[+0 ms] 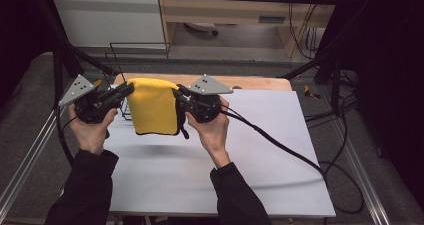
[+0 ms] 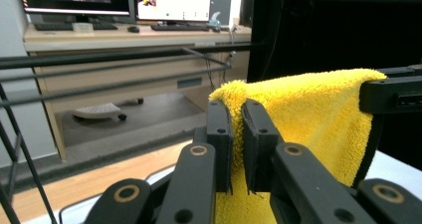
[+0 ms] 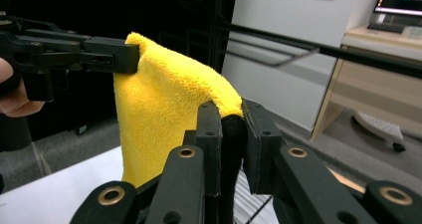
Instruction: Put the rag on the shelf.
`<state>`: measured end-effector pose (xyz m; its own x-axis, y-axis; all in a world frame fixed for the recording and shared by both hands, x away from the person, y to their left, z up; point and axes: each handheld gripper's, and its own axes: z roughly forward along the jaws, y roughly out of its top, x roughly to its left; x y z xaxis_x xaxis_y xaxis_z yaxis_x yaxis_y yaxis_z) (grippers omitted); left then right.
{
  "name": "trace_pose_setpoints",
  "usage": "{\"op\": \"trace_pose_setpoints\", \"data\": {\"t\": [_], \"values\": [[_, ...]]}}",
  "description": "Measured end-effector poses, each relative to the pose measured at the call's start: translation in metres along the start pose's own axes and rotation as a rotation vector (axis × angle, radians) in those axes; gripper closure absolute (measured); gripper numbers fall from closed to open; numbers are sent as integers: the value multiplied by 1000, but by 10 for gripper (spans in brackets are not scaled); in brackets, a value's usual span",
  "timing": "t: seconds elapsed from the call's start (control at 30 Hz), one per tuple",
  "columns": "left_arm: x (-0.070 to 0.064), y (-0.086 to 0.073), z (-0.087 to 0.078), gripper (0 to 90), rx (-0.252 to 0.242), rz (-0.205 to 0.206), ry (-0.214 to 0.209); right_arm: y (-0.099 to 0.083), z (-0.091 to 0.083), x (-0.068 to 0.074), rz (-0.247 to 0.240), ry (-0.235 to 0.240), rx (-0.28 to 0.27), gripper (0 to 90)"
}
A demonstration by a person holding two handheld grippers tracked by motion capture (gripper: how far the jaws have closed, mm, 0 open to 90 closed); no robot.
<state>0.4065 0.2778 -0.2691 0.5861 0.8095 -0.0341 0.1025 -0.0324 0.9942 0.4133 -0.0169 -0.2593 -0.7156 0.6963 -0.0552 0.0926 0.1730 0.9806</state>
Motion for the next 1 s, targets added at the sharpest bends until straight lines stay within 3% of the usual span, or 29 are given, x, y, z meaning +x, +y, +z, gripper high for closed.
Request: {"op": "trace_pose_setpoints", "data": {"t": [0.3, 1.0], "values": [[5, 13, -2, 831, -69, -3, 17, 16, 5, 0, -12, -3, -64, 794], [16, 55, -6, 831, -173, 20, 56, 63, 13, 1, -68, -19, -134, 794]]}}
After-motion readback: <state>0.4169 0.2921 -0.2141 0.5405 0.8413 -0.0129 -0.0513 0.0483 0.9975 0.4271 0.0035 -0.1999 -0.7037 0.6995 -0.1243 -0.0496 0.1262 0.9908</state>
